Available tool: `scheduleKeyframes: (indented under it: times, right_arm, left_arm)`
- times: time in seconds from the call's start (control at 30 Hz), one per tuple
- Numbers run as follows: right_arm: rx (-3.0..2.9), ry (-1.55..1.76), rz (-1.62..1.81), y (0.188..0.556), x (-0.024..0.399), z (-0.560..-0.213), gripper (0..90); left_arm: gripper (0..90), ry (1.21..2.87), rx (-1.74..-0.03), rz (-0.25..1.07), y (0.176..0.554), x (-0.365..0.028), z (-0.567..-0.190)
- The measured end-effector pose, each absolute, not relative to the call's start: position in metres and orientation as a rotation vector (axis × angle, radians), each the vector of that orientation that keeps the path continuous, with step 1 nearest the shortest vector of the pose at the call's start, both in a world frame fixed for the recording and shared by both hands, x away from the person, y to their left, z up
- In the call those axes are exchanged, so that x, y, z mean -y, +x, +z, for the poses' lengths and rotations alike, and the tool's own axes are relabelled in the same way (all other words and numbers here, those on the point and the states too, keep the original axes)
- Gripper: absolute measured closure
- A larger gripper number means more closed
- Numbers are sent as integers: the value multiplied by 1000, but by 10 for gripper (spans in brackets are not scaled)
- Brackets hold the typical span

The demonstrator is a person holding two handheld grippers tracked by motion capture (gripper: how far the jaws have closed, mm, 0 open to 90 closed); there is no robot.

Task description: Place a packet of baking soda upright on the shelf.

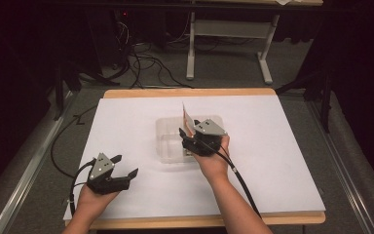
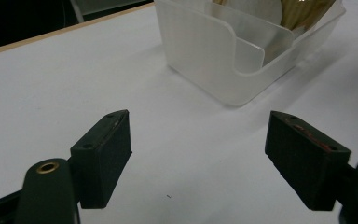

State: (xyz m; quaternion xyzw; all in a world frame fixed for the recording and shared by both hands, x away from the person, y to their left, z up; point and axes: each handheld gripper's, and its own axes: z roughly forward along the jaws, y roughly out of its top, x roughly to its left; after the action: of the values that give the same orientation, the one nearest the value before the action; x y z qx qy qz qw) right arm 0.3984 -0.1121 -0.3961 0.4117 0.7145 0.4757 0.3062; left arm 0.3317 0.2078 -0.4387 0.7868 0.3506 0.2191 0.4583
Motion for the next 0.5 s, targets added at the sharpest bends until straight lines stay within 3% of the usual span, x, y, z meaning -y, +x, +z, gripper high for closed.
scheduleKeyframes:
  times: [0.17, 0.5]
  right_arm:
    - [-1886, 1084, 1275, 397, 115, -388, 262]
    - [-1910, 1056, 1298, 379, 125, -383, 271]
  left_arm:
    - [231, 1940, -862, 538, 332, -208, -439]
    - [231, 1947, -862, 543, 332, -207, -440]
